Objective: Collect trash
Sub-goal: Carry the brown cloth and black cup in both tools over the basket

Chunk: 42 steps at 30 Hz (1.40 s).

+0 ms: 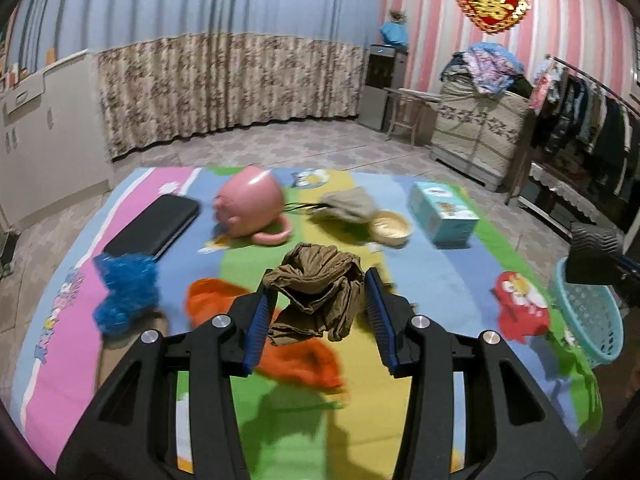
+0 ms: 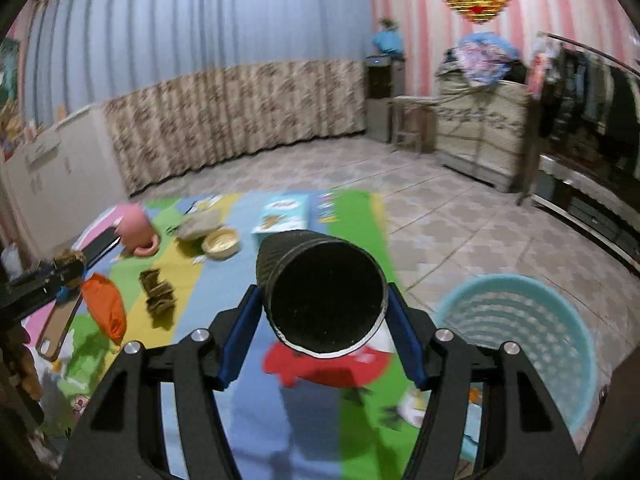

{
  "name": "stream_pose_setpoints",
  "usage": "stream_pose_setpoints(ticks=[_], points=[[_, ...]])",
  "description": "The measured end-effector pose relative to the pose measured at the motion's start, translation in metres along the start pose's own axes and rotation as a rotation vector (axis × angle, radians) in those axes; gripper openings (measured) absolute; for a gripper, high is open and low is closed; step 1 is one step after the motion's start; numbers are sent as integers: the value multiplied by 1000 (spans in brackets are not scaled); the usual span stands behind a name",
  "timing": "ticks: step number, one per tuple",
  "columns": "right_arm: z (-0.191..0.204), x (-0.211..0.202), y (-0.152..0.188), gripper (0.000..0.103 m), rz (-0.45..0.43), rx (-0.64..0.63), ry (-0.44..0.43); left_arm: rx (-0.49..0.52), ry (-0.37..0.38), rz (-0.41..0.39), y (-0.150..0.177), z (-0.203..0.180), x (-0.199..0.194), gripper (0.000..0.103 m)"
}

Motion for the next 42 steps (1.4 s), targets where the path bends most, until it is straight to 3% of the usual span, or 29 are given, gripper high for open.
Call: stream_pose_setpoints(ticks=[7, 13, 30, 42], points=[[-83, -32, 15, 62, -41, 122, 134, 63, 59, -5, 4, -65, 3, 44], [-133, -31, 29, 62, -28, 172, 232, 114, 125, -10, 10, -130, 6, 44], [-208, -37, 59, 62, -14, 260, 292, 207, 310, 31, 50, -292, 18, 44], [-227, -29, 73, 62, 25, 286, 298, 264, 403, 83, 82, -364, 34, 44]])
Point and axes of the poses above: each gripper's, at about its wrist camera, not at the fingertips, and x roughly the way its jaws point, z to its left, y to its underside, the point moved 10 cm from there along x, roughly the way its jaws point, and after that the axes turned 9 degrees about -x, right-handed, at the moved point
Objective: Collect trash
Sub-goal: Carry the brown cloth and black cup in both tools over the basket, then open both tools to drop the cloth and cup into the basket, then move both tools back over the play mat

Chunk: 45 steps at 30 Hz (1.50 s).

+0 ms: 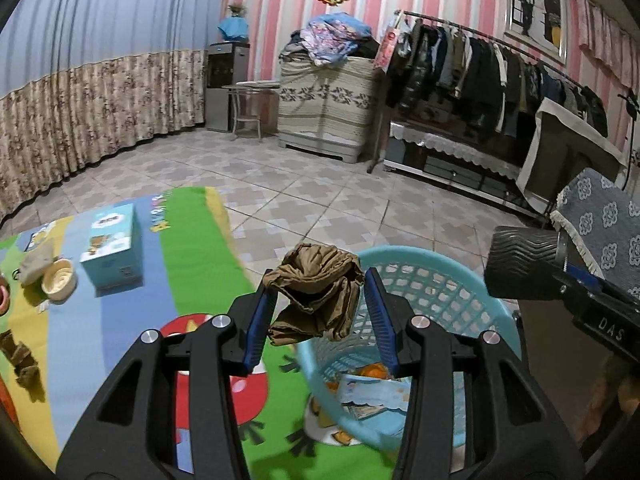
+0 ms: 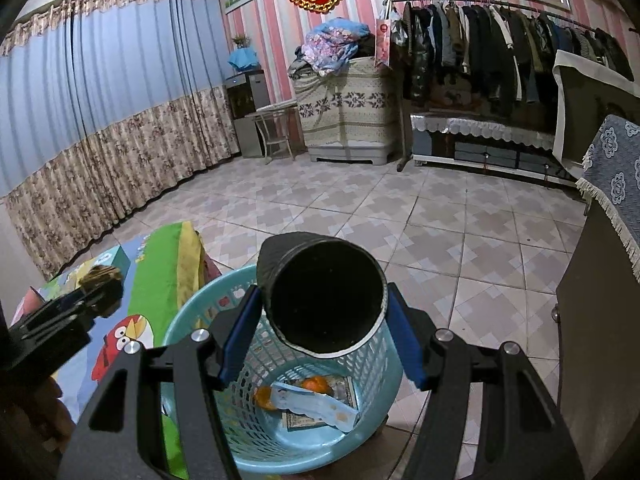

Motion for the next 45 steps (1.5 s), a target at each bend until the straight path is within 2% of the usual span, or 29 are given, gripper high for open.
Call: stream_pose_setpoints(ticks=[10, 19, 27, 32, 36, 41, 45], points=[[1, 18, 9, 62, 59, 14, 13, 41, 19, 50, 11, -22, 36, 44], [-4, 22, 13, 62, 77, 50, 19, 67, 43, 84, 13, -36, 55, 46], [-4, 24, 14, 62, 83, 46, 18, 51, 4, 61, 3, -25, 55, 74], [-3, 26, 15, 62, 86, 43, 15, 64, -54, 24, -7, -9, 49, 81], [7, 34, 20, 62, 99, 26, 10, 70, -95, -11, -14, 7, 35, 92], [21, 41, 21, 63, 91, 27, -21, 58, -122, -32, -17, 25, 19, 95], [29, 43, 19, 76, 76, 30, -42, 38, -138, -45, -17, 40, 4, 97]])
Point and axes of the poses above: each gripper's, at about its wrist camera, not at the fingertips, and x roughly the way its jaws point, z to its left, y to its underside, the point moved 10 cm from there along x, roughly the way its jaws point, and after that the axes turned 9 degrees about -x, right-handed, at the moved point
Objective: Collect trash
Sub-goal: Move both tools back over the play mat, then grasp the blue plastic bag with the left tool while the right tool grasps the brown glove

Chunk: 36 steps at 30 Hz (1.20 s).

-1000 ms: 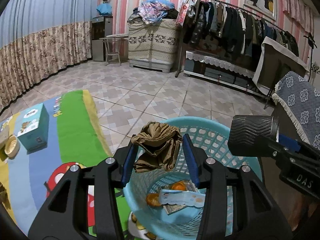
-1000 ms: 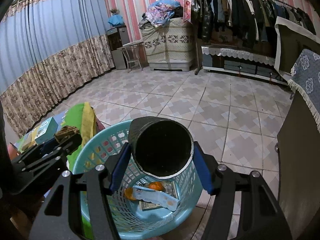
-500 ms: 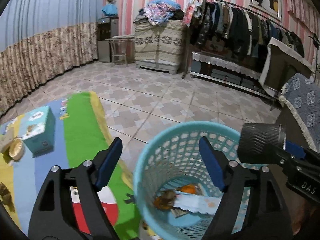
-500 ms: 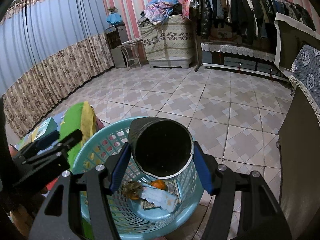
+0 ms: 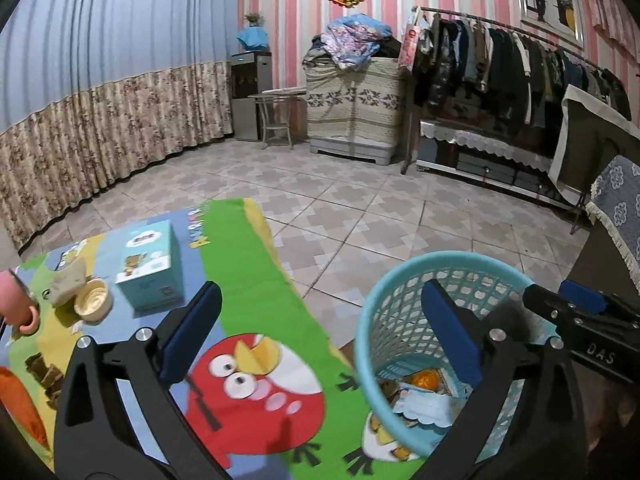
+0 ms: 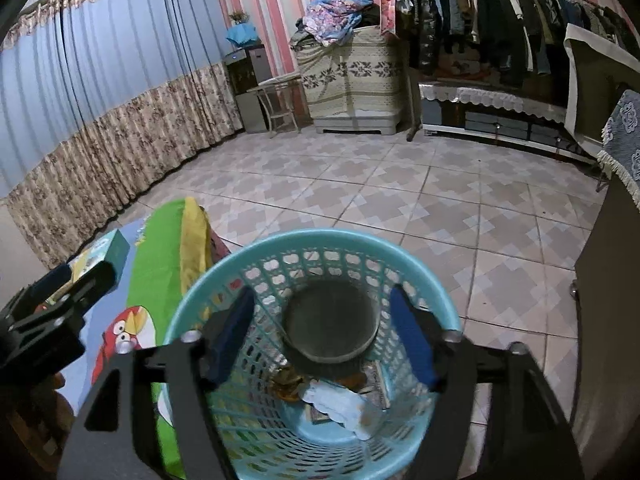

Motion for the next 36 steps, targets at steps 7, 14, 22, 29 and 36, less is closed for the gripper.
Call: stream_pose_setpoints(ticks=[7, 14, 22, 29, 36], points=[[12, 5, 5, 87, 17, -43, 40, -28, -33, -12, 3, 34, -22, 97], [24, 0, 2, 93, 10, -87, 57, -58, -56, -22, 8, 58, -41, 97], [49, -13, -5, 93, -27, -123, 48, -72, -98, -41, 12, 88, -64, 97], [84, -26, -6, 94, -52, -197, 32, -99, -138, -36, 20, 122, -85, 97], [127, -34, 2, 94, -57, -264, -11, -130, -195, -22, 39, 171, -108, 97]])
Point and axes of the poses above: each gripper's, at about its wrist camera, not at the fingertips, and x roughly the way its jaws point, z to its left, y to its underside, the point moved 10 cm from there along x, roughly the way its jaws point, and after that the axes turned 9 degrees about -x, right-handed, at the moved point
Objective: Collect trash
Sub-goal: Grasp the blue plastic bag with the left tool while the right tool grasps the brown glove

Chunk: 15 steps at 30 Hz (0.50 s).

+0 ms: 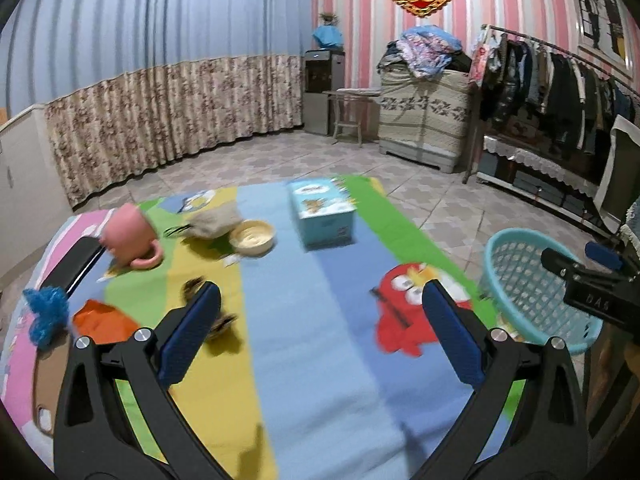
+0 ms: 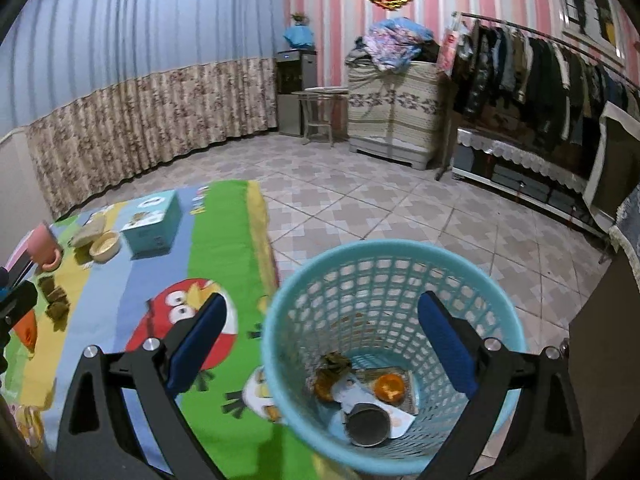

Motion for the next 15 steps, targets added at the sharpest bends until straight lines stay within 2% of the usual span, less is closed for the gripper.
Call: stream_pose_setpoints(ticks=[7, 15], points=[[42, -6, 2, 95, -2, -30, -65, -72, -69, 31, 17, 66, -5, 97], [78, 4, 14, 95, 60, -55, -127, -139, -144, 62, 37, 132, -8, 97]])
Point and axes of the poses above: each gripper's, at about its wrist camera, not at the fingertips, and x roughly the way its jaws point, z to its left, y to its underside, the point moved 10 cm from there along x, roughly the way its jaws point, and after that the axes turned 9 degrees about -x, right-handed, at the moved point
